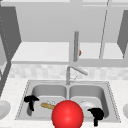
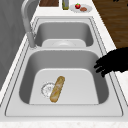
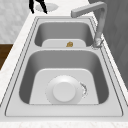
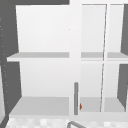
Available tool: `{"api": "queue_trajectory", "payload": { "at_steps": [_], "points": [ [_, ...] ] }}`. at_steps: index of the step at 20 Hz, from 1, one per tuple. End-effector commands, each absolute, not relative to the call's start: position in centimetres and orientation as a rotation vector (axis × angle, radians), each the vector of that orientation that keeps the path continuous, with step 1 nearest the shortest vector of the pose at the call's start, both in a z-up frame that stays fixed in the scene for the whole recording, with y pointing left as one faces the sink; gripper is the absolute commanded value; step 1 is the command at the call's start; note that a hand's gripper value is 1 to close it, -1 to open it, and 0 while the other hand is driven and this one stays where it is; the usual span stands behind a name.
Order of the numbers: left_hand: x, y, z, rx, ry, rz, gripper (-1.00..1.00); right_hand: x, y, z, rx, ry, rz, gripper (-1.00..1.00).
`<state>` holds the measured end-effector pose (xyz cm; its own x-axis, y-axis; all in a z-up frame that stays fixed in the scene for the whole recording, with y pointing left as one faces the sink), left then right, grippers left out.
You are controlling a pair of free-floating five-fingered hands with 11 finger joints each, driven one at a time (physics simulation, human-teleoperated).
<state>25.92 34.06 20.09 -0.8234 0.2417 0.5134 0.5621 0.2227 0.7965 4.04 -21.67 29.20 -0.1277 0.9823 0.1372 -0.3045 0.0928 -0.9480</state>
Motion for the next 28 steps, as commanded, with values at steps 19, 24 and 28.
{"api": "queue_trajectory", "payload": {
  "at_steps": [19,24,28],
  "points": [
    [32.3,25.8,14.5,-0.782,-2.116,-1.680,-1.00,4.0,-21.7,29.1,-0.830,-1.144,1.343,0.00],
    [35.6,24.0,11.0,-0.781,-2.107,-1.688,-1.00,4.0,-21.7,29.1,-0.831,-1.145,1.342,0.00],
    [38.3,23.2,8.7,-0.792,-2.076,-1.689,-1.00,4.1,-21.7,29.1,-0.831,-1.145,1.342,0.00]
  ]
}}
